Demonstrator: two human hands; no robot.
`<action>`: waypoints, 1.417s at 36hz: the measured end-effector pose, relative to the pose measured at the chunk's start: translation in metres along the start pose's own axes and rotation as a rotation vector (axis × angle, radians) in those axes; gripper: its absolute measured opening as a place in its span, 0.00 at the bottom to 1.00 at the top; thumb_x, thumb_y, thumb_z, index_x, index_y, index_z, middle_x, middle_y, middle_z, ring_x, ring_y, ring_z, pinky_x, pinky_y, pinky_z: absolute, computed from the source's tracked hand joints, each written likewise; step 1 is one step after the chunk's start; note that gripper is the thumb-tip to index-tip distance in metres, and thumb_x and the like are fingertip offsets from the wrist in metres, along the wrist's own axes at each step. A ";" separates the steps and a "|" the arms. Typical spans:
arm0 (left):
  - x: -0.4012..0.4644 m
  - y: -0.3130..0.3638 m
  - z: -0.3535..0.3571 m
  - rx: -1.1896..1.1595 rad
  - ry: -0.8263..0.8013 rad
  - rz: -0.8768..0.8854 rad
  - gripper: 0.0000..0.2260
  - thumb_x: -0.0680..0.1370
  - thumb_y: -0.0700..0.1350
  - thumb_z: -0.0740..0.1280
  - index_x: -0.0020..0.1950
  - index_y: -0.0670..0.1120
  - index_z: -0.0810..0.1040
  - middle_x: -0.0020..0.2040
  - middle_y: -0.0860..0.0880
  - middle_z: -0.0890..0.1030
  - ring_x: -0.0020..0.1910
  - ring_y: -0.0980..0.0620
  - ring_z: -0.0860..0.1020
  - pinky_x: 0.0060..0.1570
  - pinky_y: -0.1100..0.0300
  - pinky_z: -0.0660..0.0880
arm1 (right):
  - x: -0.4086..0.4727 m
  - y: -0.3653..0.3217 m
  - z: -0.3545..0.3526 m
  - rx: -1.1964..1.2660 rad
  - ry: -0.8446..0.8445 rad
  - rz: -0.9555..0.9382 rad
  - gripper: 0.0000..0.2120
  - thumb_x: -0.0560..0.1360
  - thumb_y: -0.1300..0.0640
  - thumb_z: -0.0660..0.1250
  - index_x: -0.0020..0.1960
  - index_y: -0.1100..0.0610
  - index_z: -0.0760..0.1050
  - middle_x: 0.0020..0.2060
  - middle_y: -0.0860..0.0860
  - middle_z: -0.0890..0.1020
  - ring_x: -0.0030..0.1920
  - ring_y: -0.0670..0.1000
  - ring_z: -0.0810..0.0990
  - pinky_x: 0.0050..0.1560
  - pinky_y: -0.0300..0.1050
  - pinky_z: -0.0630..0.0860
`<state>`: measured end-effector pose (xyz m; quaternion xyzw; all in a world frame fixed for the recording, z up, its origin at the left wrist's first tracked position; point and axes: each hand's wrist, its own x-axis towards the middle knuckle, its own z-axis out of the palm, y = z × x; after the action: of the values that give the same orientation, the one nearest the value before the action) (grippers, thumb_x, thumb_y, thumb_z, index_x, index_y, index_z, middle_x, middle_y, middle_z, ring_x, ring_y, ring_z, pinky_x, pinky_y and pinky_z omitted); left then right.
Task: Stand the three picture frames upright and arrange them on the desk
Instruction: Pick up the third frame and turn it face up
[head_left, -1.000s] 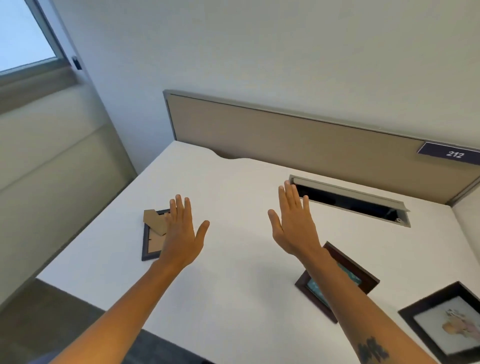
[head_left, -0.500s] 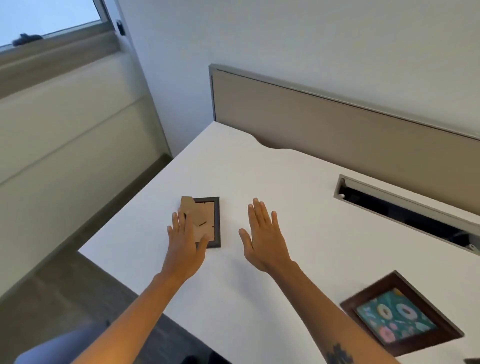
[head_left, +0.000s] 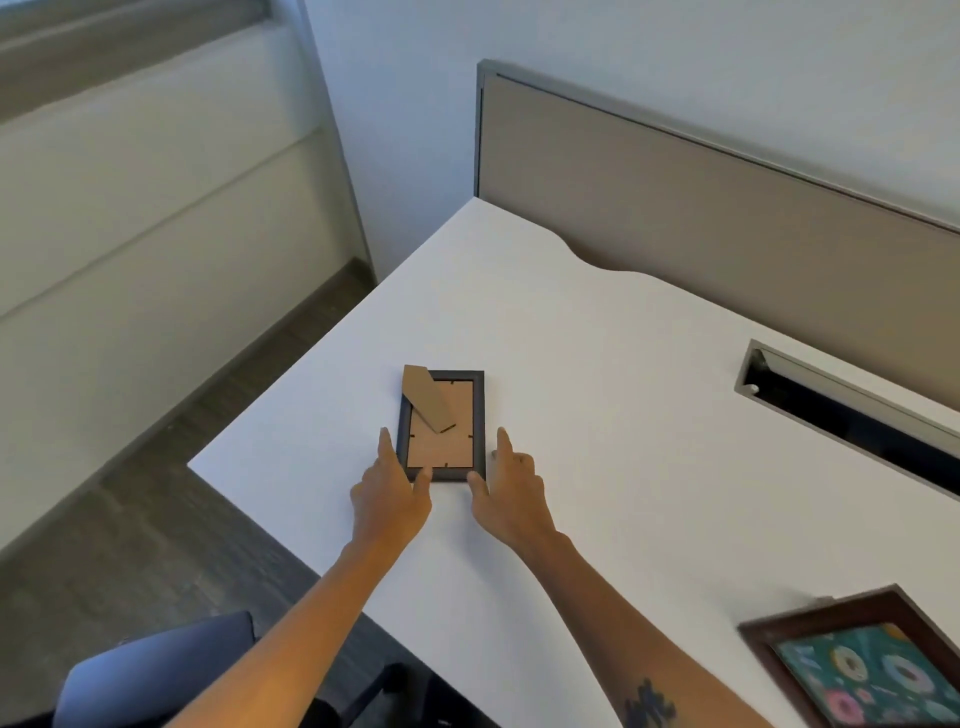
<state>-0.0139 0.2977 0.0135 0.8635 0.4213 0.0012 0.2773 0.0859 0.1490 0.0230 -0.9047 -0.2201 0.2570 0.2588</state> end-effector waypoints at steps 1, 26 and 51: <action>0.000 0.001 0.001 0.010 -0.004 -0.002 0.39 0.82 0.57 0.67 0.85 0.46 0.51 0.71 0.41 0.79 0.68 0.39 0.79 0.69 0.38 0.74 | 0.000 -0.001 0.003 0.048 -0.007 0.029 0.39 0.86 0.46 0.65 0.88 0.56 0.48 0.74 0.60 0.75 0.75 0.61 0.72 0.73 0.60 0.71; 0.015 0.018 -0.033 -0.224 0.001 0.124 0.22 0.76 0.37 0.77 0.69 0.41 0.76 0.56 0.46 0.70 0.54 0.47 0.78 0.40 0.80 0.70 | 0.005 -0.021 -0.010 0.494 0.206 0.063 0.31 0.75 0.69 0.79 0.75 0.56 0.76 0.64 0.54 0.75 0.53 0.53 0.83 0.54 0.30 0.79; -0.005 0.087 -0.131 -0.861 -0.229 0.006 0.11 0.82 0.56 0.69 0.55 0.50 0.81 0.46 0.52 0.89 0.49 0.52 0.87 0.41 0.61 0.80 | -0.033 -0.055 -0.125 0.682 0.261 -0.050 0.09 0.86 0.45 0.66 0.57 0.50 0.79 0.51 0.48 0.86 0.53 0.48 0.86 0.42 0.36 0.79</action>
<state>0.0150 0.3140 0.1671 0.6653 0.3463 0.0818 0.6563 0.1183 0.1288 0.1584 -0.7858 -0.1089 0.1918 0.5778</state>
